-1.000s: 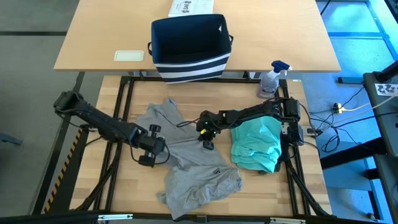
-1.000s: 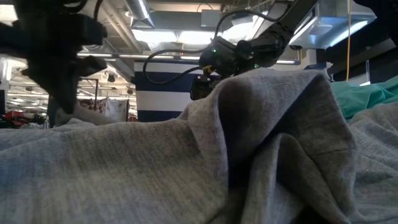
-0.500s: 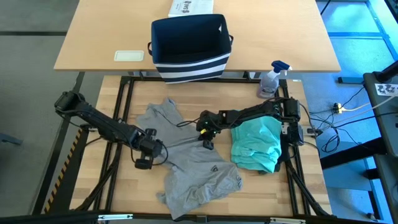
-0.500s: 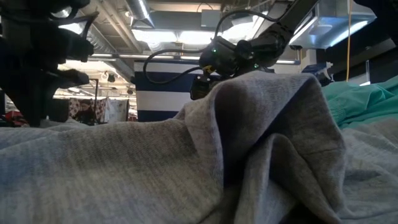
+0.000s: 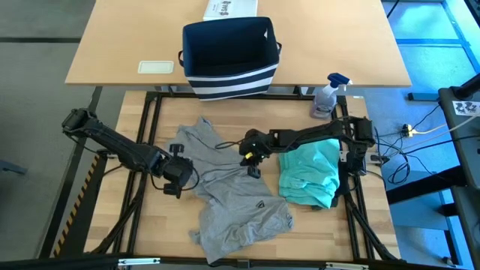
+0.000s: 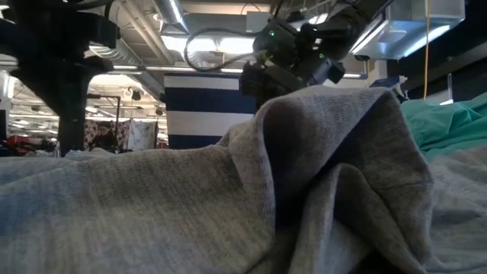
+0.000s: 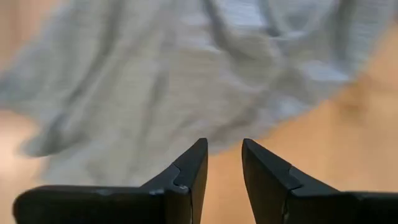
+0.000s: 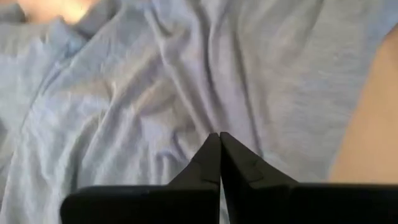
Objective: Fold Laundry from Bin
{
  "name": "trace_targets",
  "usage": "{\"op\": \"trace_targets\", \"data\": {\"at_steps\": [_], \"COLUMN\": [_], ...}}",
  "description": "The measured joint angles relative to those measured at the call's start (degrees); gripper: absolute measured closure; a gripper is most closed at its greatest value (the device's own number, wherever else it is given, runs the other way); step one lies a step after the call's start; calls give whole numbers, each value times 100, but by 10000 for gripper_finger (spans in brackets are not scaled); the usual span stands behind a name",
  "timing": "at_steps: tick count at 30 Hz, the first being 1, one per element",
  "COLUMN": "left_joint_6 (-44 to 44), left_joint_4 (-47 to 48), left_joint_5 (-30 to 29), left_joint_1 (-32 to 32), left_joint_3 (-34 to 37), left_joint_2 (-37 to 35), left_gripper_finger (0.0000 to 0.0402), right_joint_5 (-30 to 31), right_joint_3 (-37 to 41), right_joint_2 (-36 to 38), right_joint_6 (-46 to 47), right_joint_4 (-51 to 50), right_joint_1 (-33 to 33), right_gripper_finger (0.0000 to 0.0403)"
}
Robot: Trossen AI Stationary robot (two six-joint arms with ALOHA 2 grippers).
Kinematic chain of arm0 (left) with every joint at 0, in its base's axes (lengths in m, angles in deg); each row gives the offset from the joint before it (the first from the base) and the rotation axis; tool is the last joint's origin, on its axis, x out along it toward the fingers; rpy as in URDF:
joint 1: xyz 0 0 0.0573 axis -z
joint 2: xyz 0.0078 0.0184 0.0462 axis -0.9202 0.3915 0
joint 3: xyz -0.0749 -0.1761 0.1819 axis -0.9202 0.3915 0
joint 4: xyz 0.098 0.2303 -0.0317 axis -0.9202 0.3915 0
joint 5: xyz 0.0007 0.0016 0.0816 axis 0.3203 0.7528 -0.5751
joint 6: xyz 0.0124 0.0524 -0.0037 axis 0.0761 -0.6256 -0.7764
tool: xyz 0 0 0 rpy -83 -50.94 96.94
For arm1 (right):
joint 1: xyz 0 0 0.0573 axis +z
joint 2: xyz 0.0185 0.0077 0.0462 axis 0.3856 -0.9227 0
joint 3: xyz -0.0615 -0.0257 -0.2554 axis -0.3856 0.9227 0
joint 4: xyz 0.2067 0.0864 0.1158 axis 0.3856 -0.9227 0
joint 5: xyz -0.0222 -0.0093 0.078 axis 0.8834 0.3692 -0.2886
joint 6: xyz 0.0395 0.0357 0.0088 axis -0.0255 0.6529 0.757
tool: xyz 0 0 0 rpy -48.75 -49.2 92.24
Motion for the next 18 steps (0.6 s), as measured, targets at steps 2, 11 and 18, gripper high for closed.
{"op": "trace_targets", "data": {"at_steps": [2, 11, 18], "left_joint_6": [39, -721, -1308], "left_joint_4": [-4, -1167, -2521], "left_joint_5": [-413, -554, -48], "left_joint_1": [-12, -891, -1861], "left_joint_3": [24, 640, 1379], "left_joint_2": [-14, 81, 82], "left_gripper_finger": [307, 318, 339], "right_joint_5": [-19, -250, 170], "right_joint_3": [9, -7, -19], "right_joint_2": [0, -37, -98], "right_joint_6": [0, -109, 124], "right_joint_4": [-8, 558, 1047], "right_joint_1": [91, 1138, 1997], "right_gripper_finger": [399, 383, 390]}}
